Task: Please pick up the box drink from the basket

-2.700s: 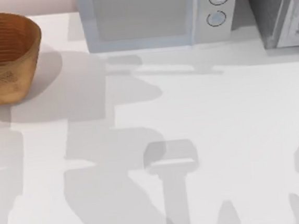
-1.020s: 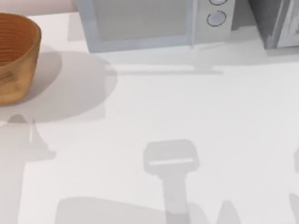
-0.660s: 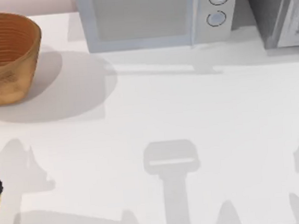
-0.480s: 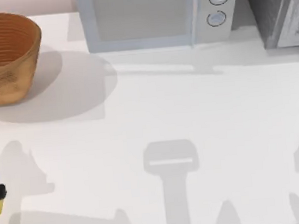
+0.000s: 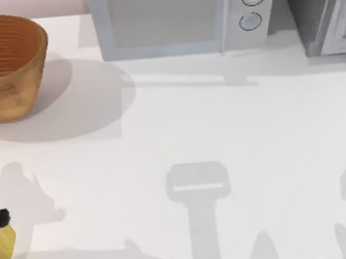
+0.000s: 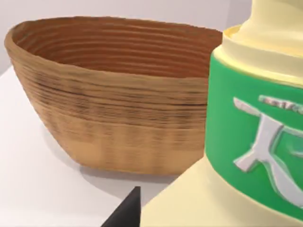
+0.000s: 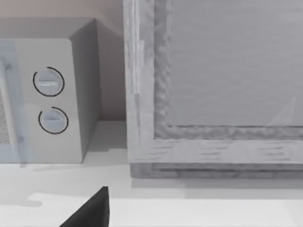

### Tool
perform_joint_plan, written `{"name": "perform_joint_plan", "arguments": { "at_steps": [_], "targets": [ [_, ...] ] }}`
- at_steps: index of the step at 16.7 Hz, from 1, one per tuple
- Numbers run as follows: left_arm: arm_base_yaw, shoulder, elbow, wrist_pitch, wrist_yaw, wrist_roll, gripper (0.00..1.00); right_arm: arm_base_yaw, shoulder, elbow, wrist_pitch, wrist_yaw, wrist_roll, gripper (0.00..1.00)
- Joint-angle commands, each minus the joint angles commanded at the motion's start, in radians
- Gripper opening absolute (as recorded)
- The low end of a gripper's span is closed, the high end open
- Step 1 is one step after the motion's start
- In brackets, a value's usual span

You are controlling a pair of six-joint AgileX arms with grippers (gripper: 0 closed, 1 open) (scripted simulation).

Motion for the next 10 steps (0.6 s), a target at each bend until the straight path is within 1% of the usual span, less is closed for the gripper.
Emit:
{"name": "perform_joint_plan", "arguments": {
  "at_steps": [2, 4, 7, 10],
  "targets": [
    [-0.056, 0.095, 0.062, -0.076, -0.076, -0.102, 0.00, 0.000, 0.000, 0.000, 0.000, 0.000, 0.000, 1.00],
    [-0.127, 0.212, 0.146, -0.170, -0.174, -0.234, 0.00, 0.000, 0.000, 0.000, 0.000, 0.000, 0.000, 1.00],
    [-0.250, 0.421, 0.303, -0.338, -0.351, -0.474, 0.00, 0.000, 0.000, 0.000, 0.000, 0.000, 0.000, 1.00],
    [-0.383, 0.665, 0.482, -0.536, -0.551, -0.756, 0.00, 0.000, 0.000, 0.000, 0.000, 0.000, 0.000, 1.00]
  ]
}}
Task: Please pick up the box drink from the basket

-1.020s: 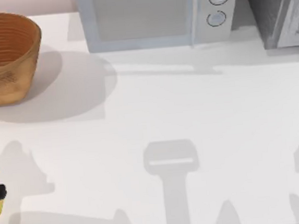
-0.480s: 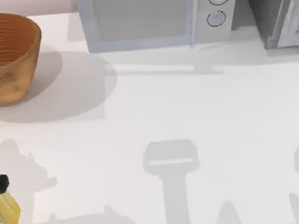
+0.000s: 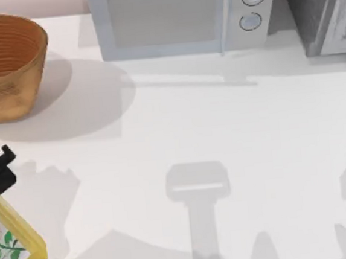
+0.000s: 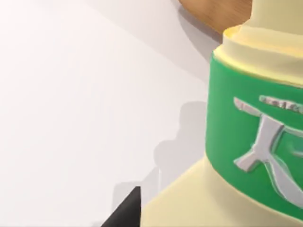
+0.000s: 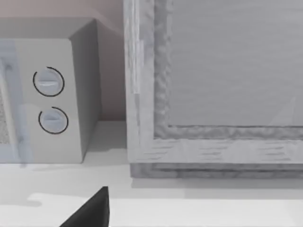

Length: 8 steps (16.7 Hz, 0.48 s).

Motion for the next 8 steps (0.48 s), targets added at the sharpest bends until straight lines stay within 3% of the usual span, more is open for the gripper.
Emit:
{"name": "perform_joint_plan", "arguments": {
  "at_steps": [8],
  "targets": [
    [-0.321, 0.684, 0.475, -0.588, -0.539, -0.836, 0.00, 0.000, 0.000, 0.000, 0.000, 0.000, 0.000, 1.00]
  ]
}}
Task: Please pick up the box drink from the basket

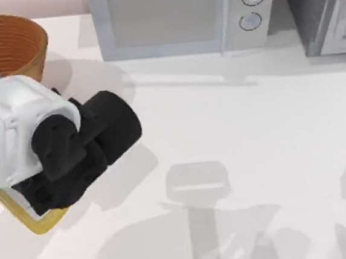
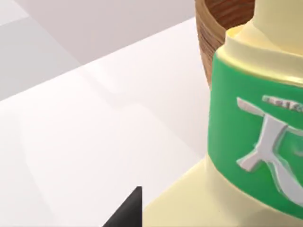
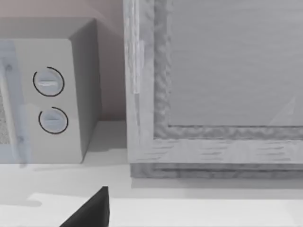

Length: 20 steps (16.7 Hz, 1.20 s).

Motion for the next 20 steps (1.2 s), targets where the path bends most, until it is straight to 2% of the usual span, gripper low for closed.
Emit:
{"name": "perform_joint_plan", "arguments": {
  "at_steps": [5, 9, 12, 16, 17, 20],
  "targets": [
    [-0.137, 0.352, 0.224, -0.330, -0.271, -0.460, 0.00, 0.000, 0.000, 0.000, 0.000, 0.000, 0.000, 1.00],
    [-0.198, 0.537, 0.329, -0.506, -0.408, -0.684, 0.00, 0.000, 0.000, 0.000, 0.000, 0.000, 0.000, 1.00],
    [-0.213, 0.589, 0.356, -0.555, -0.444, -0.741, 0.00, 0.000, 0.000, 0.000, 0.000, 0.000, 0.000, 1.00],
    [-0.213, 0.589, 0.356, -0.555, -0.444, -0.741, 0.00, 0.000, 0.000, 0.000, 0.000, 0.000, 0.000, 1.00],
    [-0.204, 0.606, 0.324, -0.595, -0.399, -0.726, 0.00, 0.000, 0.000, 0.000, 0.000, 0.000, 0.000, 1.00],
    [-0.203, 0.609, 0.318, -0.567, -0.394, -0.702, 0.00, 0.000, 0.000, 0.000, 0.000, 0.000, 0.000, 1.00]
  ]
}}
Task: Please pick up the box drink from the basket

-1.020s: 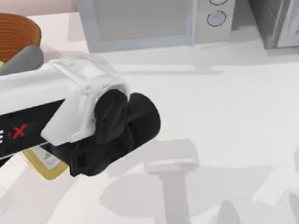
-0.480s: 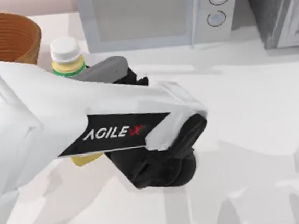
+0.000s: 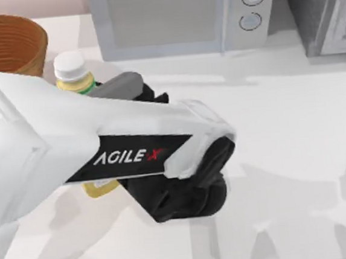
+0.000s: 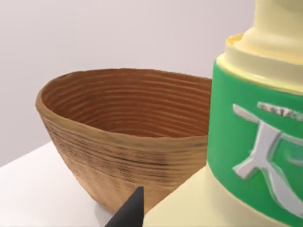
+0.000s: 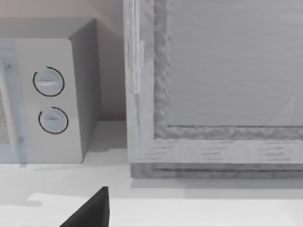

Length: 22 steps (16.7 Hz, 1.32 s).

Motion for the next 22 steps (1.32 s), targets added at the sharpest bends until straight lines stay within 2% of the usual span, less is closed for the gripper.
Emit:
{"name": "perform_joint_plan", "arguments": {
  "at_steps": [4, 8, 13, 22],
  "targets": [
    [0.003, 0.010, -0.033, 0.183, 0.016, 0.149, 0.00, 0.000, 0.000, 0.000, 0.000, 0.000, 0.000, 1.00],
    [0.010, 0.015, -0.089, 0.533, 0.027, 0.415, 0.00, 0.000, 0.000, 0.000, 0.000, 0.000, 0.000, 1.00],
    [0.026, 0.012, -0.187, 1.148, 0.037, 0.865, 0.00, 0.000, 0.000, 0.000, 0.000, 0.000, 0.000, 1.00],
    [0.070, -0.019, -0.409, 2.349, 0.082, 1.800, 0.00, 0.000, 0.000, 0.000, 0.000, 0.000, 0.000, 1.00]
  ]
}}
